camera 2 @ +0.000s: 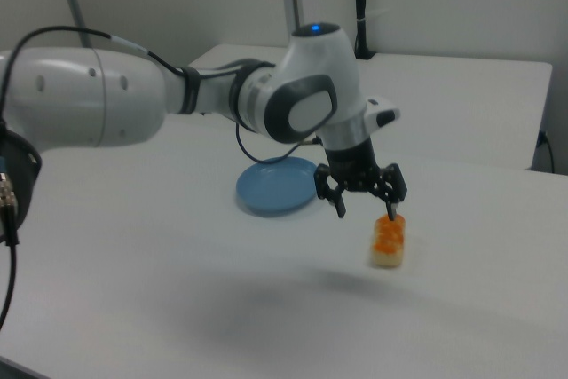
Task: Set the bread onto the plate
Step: 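Lower the gripper onto the bread roll and close on it, then carry the held bread roll over the blue plate and lower it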
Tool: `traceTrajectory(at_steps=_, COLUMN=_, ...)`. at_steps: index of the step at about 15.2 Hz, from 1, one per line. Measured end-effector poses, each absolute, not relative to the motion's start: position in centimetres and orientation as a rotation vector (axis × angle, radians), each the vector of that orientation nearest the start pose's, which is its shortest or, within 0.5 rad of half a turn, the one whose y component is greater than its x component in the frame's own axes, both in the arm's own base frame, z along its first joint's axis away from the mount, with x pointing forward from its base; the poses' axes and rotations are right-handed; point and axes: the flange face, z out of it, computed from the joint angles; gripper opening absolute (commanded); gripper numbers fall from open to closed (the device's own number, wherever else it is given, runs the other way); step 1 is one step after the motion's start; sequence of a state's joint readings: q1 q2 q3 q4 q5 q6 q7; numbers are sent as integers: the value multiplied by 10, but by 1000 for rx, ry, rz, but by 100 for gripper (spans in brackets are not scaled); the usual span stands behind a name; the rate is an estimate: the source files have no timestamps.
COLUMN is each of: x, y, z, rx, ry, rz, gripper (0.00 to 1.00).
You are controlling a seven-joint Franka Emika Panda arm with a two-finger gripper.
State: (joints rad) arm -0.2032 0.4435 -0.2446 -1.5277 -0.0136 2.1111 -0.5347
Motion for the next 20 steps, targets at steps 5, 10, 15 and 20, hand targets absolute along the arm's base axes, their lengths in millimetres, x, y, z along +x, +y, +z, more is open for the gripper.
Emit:
traceTrajectory(at_steps=5, x=659, y=-279, z=378, rx=-3228, ry=-86, rz=-291, gripper=100)
traceTrajectory(at_steps=10, x=676, y=-281, z=327, rx=-3238, ry=36, rz=-416, gripper=76)
traceTrajectory(at_steps=15, x=682, y=-282, z=322, rx=-3248, ry=30, rz=-456, gripper=44)
traceTrajectory(at_steps=20, x=684, y=-256, z=389, rx=-3187, ry=48, rz=-397, gripper=44)
